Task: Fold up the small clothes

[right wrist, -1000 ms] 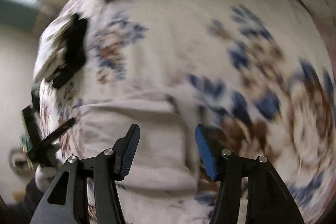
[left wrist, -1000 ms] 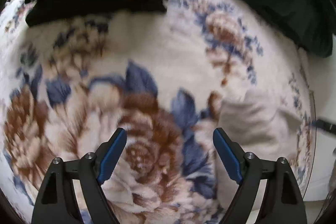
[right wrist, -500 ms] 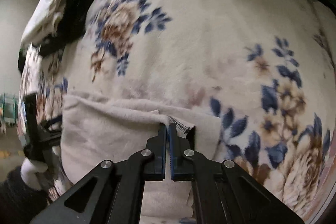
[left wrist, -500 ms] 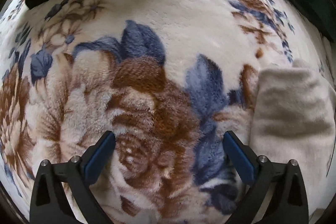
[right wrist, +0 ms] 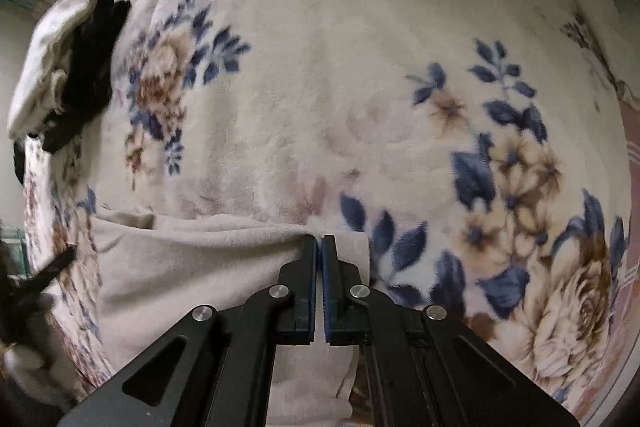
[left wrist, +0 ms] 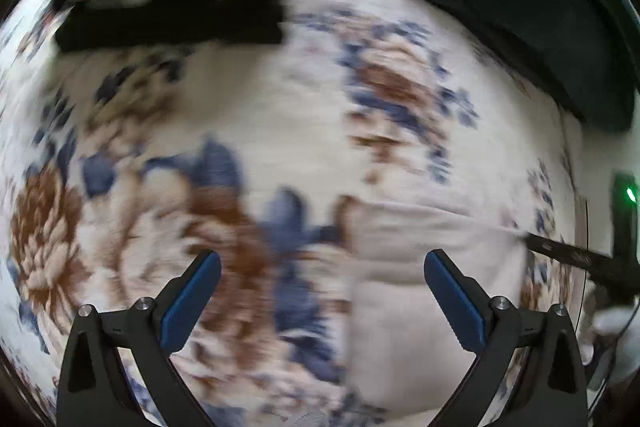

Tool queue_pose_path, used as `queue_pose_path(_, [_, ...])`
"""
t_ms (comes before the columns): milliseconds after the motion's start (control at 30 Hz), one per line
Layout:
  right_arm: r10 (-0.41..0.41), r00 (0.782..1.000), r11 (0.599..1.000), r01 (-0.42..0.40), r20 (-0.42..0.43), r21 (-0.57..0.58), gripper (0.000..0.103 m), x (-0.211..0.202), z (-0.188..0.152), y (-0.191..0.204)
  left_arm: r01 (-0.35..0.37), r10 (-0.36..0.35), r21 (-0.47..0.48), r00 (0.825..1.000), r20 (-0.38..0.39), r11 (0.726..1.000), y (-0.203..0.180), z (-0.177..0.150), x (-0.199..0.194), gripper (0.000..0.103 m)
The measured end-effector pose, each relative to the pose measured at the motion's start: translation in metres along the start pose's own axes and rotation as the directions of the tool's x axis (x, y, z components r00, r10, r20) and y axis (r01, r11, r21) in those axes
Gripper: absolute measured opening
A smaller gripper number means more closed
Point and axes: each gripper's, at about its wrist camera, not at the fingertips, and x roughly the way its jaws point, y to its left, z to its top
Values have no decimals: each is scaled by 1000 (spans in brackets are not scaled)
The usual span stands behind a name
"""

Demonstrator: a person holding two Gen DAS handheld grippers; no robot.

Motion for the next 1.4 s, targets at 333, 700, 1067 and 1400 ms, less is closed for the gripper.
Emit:
queue_pose_path(333, [214, 974, 949, -191, -69, 251, 55, -23, -38, -46, -108, 116, 124, 991, -67, 986, -26, -5, 70, 103])
queue_pose_path(700, [467, 884, 598, -320, 5, 735, 17, 28, -152, -93, -109, 117, 125, 992, -57, 986, -4, -14, 39, 103])
queue_pose_path(1067, [181, 976, 906, -213, 121, 367, 6, -43, -133, -54, -124, 127, 71, 991, -48, 990, 8, -15, 8, 103])
queue_pose_path(1400, [178, 983, 979, -182, 43, 95, 46, -71, -69, 30, -249, 251, -57, 968, 27, 967, 47, -38, -38, 103])
